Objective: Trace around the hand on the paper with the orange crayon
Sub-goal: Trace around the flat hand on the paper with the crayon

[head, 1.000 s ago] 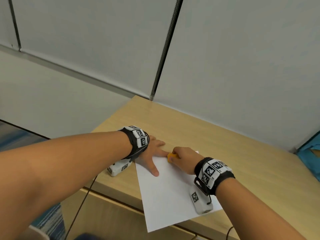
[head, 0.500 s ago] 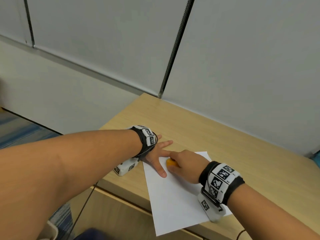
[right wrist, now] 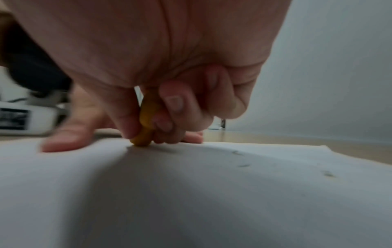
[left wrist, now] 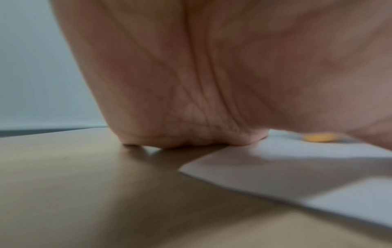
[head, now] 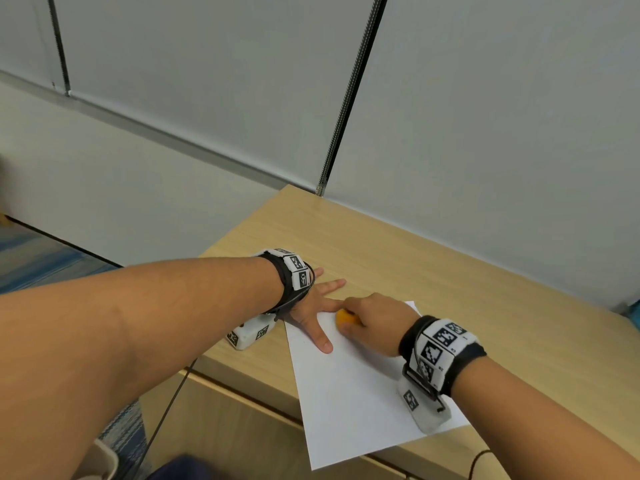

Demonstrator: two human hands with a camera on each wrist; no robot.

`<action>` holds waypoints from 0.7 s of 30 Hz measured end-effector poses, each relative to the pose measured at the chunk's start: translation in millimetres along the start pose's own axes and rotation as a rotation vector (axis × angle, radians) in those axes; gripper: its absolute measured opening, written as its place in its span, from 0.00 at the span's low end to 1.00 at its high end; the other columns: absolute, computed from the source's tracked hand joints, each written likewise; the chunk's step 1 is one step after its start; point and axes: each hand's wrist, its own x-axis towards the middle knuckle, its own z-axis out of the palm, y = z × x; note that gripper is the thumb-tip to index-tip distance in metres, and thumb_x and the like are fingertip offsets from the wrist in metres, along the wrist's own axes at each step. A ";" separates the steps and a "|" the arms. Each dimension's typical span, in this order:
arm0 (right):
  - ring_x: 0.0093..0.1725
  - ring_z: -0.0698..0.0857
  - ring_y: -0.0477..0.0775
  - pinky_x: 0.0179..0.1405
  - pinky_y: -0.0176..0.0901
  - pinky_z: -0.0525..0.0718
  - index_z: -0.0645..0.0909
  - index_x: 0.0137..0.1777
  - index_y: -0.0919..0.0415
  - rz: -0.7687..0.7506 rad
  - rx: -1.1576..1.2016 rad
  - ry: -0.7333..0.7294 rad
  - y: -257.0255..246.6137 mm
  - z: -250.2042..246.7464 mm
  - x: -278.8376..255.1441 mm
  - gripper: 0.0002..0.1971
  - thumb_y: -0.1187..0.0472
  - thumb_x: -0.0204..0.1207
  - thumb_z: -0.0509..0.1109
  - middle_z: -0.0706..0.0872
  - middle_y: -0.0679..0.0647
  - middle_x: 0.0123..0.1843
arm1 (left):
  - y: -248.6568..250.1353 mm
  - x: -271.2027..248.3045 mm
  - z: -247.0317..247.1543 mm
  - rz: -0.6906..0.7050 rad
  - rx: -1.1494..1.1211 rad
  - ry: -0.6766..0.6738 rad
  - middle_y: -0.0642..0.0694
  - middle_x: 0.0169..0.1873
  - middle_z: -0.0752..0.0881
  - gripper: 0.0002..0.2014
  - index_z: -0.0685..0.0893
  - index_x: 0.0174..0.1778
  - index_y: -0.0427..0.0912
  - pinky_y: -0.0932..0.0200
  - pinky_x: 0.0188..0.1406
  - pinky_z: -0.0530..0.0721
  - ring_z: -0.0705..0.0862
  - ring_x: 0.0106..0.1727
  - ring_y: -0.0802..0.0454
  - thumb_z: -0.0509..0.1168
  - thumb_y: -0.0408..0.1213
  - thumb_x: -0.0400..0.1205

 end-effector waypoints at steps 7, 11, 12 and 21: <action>0.38 0.83 0.55 0.43 0.56 0.85 0.79 0.52 0.52 -0.092 0.086 -0.023 -11.9 7.6 -1.1 0.13 0.46 0.83 0.58 0.83 0.49 0.37 | -1.4 1.7 0.3 0.005 -0.003 -0.006 0.60 0.81 0.24 0.56 0.32 0.75 0.81 0.20 0.74 0.34 0.24 0.81 0.33 0.60 0.84 0.57; 0.40 0.83 0.56 0.41 0.51 0.81 0.76 0.51 0.49 0.004 -0.009 -0.025 -1.0 -4.3 5.1 0.13 0.43 0.84 0.55 0.80 0.47 0.37 | -0.6 2.7 1.2 0.007 -0.003 0.004 0.59 0.81 0.25 0.57 0.33 0.77 0.80 0.20 0.75 0.35 0.25 0.81 0.32 0.60 0.84 0.57; 0.41 0.83 0.56 0.39 0.49 0.79 0.75 0.49 0.50 0.052 -0.041 -0.014 3.7 -7.3 8.5 0.14 0.44 0.85 0.54 0.80 0.48 0.38 | -0.4 3.1 1.7 0.005 0.001 0.009 0.59 0.82 0.25 0.57 0.33 0.76 0.80 0.20 0.75 0.36 0.25 0.81 0.32 0.59 0.84 0.56; 0.39 0.81 0.53 0.40 0.50 0.79 0.77 0.46 0.52 -0.034 -0.006 -0.056 -17.3 -2.3 -9.5 0.14 0.44 0.84 0.58 0.77 0.45 0.36 | -1.0 2.1 -0.2 0.000 0.035 0.001 0.59 0.81 0.24 0.58 0.29 0.73 0.81 0.20 0.75 0.36 0.25 0.81 0.33 0.58 0.86 0.55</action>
